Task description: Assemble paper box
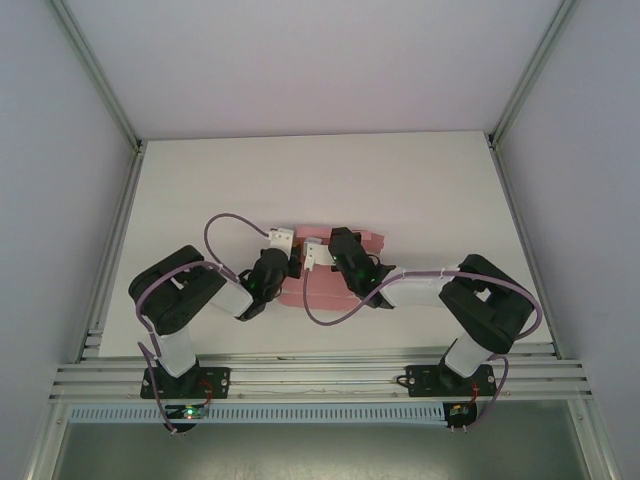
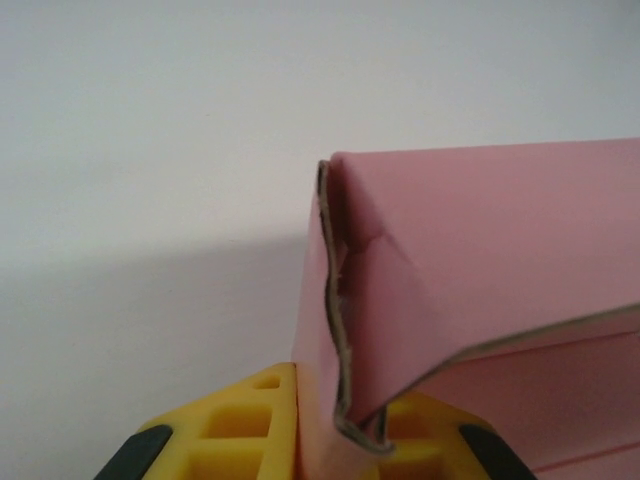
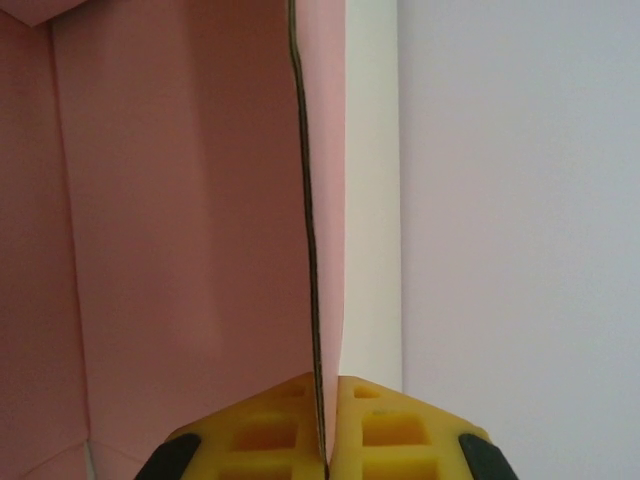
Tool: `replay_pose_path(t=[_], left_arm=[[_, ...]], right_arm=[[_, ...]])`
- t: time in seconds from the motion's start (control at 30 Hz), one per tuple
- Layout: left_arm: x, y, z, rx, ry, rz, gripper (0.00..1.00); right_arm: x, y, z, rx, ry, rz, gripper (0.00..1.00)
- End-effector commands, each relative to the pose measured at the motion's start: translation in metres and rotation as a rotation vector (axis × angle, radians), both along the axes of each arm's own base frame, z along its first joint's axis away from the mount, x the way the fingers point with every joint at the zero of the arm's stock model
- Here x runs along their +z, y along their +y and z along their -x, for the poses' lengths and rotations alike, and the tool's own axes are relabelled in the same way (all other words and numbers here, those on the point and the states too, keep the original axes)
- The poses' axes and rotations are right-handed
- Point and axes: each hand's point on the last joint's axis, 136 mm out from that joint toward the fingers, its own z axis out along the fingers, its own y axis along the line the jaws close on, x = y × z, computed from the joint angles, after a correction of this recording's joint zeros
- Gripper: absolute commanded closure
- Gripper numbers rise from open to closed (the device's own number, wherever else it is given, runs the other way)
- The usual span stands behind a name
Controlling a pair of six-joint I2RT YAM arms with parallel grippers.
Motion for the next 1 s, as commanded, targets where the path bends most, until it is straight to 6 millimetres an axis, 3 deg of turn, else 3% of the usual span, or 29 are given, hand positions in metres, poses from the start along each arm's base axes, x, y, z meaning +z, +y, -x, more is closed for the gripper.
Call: replay_pose_path(t=[0.0, 0.2, 0.3, 0.6, 0.8, 0.97], left_arm=[[0.014, 0.021, -0.016, 0.208, -0.020, 0.006, 0.88], [0.016, 0.026, -0.014, 0.304, -0.002, -0.036, 1.00], [0.018, 0.043, -0.011, 0.430, 0.010, -0.104, 1.00], [0.013, 0.075, 0.007, 0.593, 0.087, -0.208, 1.00], [0.015, 0.116, 0.027, 0.789, 0.096, -0.345, 1.00], [0.014, 0.127, 0.034, 0.858, 0.116, -0.400, 1.00]], right_arm=[[-0.041, 0.021, 0.047, 0.162, 0.209, 0.053, 1.00], [-0.037, 0.027, 0.058, 0.183, 0.265, 0.047, 1.00], [-0.034, 0.027, 0.061, 0.180, 0.277, 0.035, 1.00], [-0.033, 0.023, 0.057, 0.139, 0.288, 0.042, 1.00], [-0.037, 0.020, 0.059, 0.122, 0.313, 0.049, 1.00], [-0.038, 0.020, 0.059, 0.112, 0.332, 0.049, 1.00]])
